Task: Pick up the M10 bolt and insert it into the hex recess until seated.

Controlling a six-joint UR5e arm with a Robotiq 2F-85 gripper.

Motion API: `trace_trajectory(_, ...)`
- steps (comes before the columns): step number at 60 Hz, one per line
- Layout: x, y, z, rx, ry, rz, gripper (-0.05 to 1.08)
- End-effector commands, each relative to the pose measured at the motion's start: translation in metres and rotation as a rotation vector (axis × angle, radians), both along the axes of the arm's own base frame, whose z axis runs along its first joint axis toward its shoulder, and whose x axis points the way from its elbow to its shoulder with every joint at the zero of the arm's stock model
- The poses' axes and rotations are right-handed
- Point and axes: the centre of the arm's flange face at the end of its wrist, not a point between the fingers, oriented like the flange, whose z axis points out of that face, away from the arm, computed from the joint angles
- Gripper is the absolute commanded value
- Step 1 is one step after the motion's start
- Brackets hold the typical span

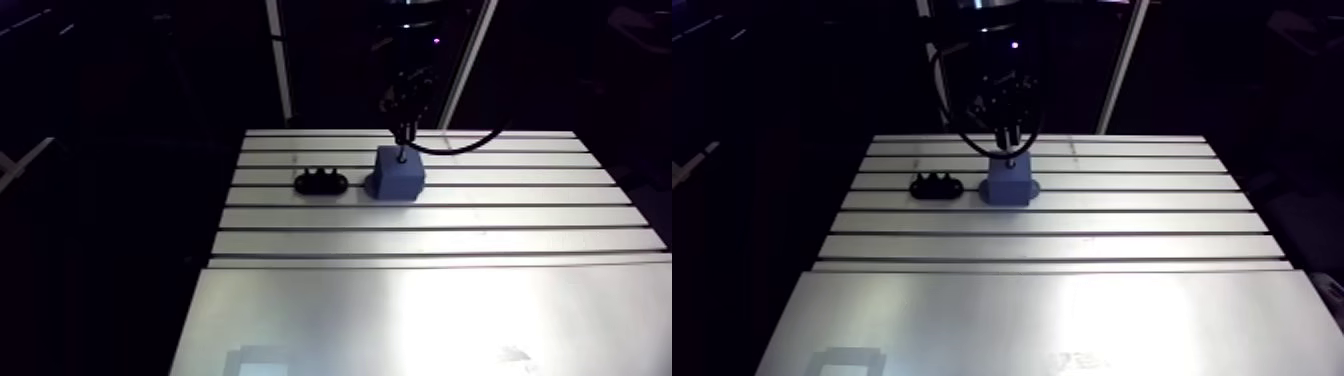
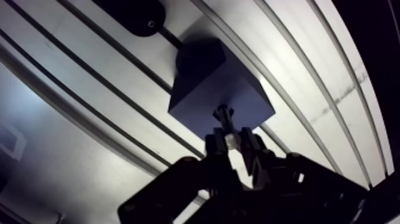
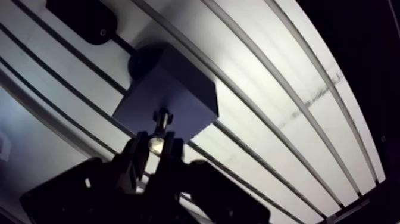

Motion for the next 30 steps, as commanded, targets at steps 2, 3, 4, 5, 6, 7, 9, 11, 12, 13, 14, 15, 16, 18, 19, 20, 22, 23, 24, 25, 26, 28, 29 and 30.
trace_trajectory(2, 0.0, 0.0015, -0.0015, 0.001, -0.003, -0.003, 1.02)
trace_trajectory(3, 0.0, 0.0015, -0.0015, 0.001, -0.003, -0.003, 1.02)
trace_trajectory(4, -0.0002, 0.0016, -0.0014, 0.001, -0.001, -0.003, 1.02)
trace_trajectory(5, -0.0002, 0.0016, -0.0014, 0.001, -0.001, -0.003, 1.02)
trace_trajectory(6, 0.0, 0.0016, -0.0015, 0.001, -0.003, -0.003, 1.02)
trace_trajectory(7, 0.0, 0.0016, -0.0015, 0.001, -0.003, -0.003, 1.02)
trace_trajectory(9, -0.0002, 0.0016, -0.0014, 0.002, -0.001, -0.003, 1.02)
trace_trajectory(11, -0.0002, 0.0016, -0.0013, 0.002, -0.001, -0.003, 1.02)
trace_trajectory(12, -0.0002, 0.0016, -0.0013, 0.002, -0.001, -0.003, 1.02)
trace_trajectory(13, -0.0002, 0.0016, -0.0013, 0.002, -0.001, -0.003, 1.02)
trace_trajectory(14, 0.0003, 0.0016, -0.002, 0.001, -0.004, -0.003, 1.02)
trace_trajectory(15, 0.0003, 0.0016, -0.002, 0.001, -0.004, -0.003, 1.02)
trace_trajectory(16, 0.0001, 0.0024, -0.002, 0.001, -0.003, -0.004, 1.02)
trace_trajectory(18, 0.0005, 0.0025, -0.0026, 0.001, -0.004, -0.004, 1.02)
trace_trajectory(19, 0.0005, 0.0025, -0.0026, 0.001, -0.004, -0.004, 1.02)
trace_trajectory(20, 0.0005, 0.0025, -0.0027, 0.001, -0.004, -0.004, 1.02)
trace_trajectory(22, 0.0005, 0.0025, -0.0027, 0.001, -0.004, -0.004, 1.02)
trace_trajectory(23, 0.0005, 0.0027, -0.0027, 0.003, -0.004, -0.004, 1.02)
trace_trajectory(24, 0.0005, 0.0027, -0.0027, 0.003, -0.004, -0.004, 1.02)
trace_trajectory(25, 0.0004, 0.0026, -0.0026, 0.002, -0.003, -0.004, 1.02)
trace_trajectory(26, 0.0004, 0.0026, -0.0026, 0.002, -0.003, -0.004, 1.02)
trace_trajectory(28, -0.0001, 0.0026, -0.0022, 0.002, 0.001, -0.004, 1.02)
trace_trajectory(29, -0.0002, 0.0016, -0.0023, 0.0, 0.005, -0.002, 1.02)
trace_trajectory(30, -0.0002, 0.0016, -0.0023, 0.0, 0.005, -0.002, 1.02)
